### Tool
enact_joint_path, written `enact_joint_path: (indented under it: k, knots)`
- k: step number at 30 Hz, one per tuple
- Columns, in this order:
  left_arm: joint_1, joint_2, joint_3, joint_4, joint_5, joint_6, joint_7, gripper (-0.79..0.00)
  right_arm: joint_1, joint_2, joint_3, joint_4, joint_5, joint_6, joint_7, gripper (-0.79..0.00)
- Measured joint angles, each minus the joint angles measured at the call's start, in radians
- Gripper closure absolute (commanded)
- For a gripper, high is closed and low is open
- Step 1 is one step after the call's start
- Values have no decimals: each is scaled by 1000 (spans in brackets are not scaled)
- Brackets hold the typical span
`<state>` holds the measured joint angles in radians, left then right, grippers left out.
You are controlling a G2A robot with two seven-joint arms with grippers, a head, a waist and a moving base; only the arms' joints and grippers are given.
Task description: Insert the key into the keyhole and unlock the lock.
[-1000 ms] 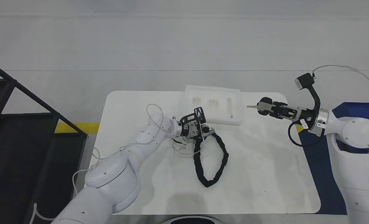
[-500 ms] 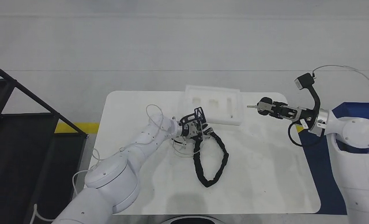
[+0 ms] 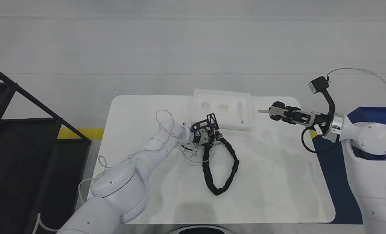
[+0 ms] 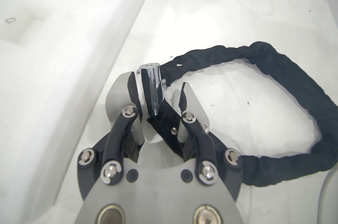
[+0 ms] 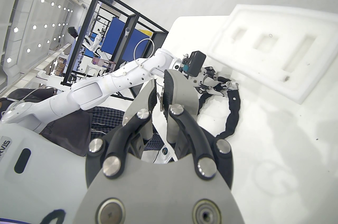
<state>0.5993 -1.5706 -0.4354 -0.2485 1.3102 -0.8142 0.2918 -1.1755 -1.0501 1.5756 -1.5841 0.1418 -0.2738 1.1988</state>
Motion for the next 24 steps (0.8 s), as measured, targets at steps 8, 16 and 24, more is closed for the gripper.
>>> enact_joint_path:
  k: [8,16,24]
  knots:
    - [-12,2,-12,0,-5,-14,37,0,0,0,0,0,0,0,0,0]
    - [-33,19,-10,-67,40,-82,159,0,0,0,0,0,0,0,0,0]
    - [-57,47,-5,-217,127,-134,270,0,0,0,0,0,0,0,0,0]
